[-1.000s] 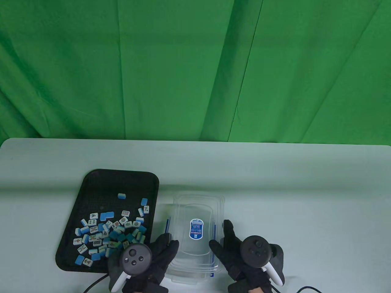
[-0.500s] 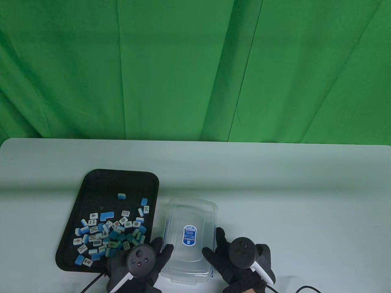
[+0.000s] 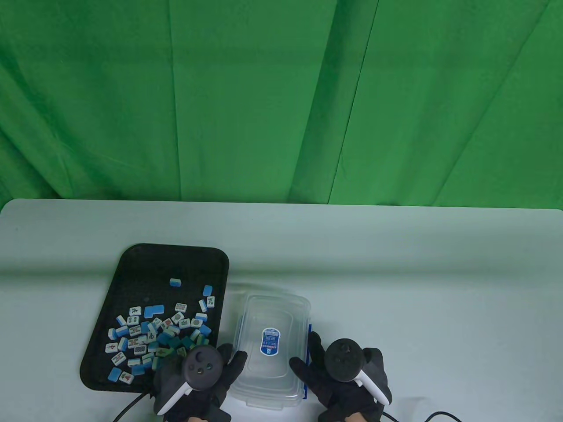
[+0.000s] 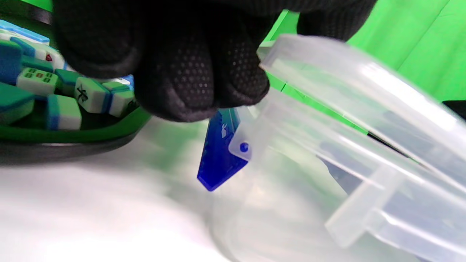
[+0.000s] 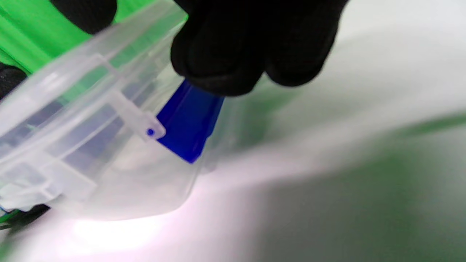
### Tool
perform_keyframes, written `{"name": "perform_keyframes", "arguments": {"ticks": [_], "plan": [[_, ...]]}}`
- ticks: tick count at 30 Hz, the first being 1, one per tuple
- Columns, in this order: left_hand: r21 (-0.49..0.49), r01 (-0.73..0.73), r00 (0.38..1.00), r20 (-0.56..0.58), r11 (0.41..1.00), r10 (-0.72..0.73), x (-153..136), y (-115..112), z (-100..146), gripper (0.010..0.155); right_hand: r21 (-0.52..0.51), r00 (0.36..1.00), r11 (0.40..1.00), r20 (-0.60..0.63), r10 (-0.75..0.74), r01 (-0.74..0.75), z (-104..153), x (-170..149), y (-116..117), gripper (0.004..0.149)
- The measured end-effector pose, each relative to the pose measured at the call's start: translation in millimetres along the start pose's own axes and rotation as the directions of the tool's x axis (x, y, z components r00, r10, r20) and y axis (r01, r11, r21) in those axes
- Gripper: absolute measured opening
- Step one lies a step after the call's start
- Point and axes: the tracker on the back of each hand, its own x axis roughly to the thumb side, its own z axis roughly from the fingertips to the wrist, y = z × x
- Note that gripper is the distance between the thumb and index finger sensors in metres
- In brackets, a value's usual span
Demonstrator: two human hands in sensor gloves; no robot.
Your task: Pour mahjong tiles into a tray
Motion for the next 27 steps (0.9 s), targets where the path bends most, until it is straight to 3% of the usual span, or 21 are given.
{"name": "perform_keyframes", "arguments": {"ticks": [27], "plan": [[-0.065, 0.02, 1.0, -0.01, 0.998, -0.021, 1.2, -4.6, -2.6, 0.061, 0.031, 0.999, 0.999, -0.018, 0.026, -0.026, 2.2, 0.2, 1.0, 0.081]]}}
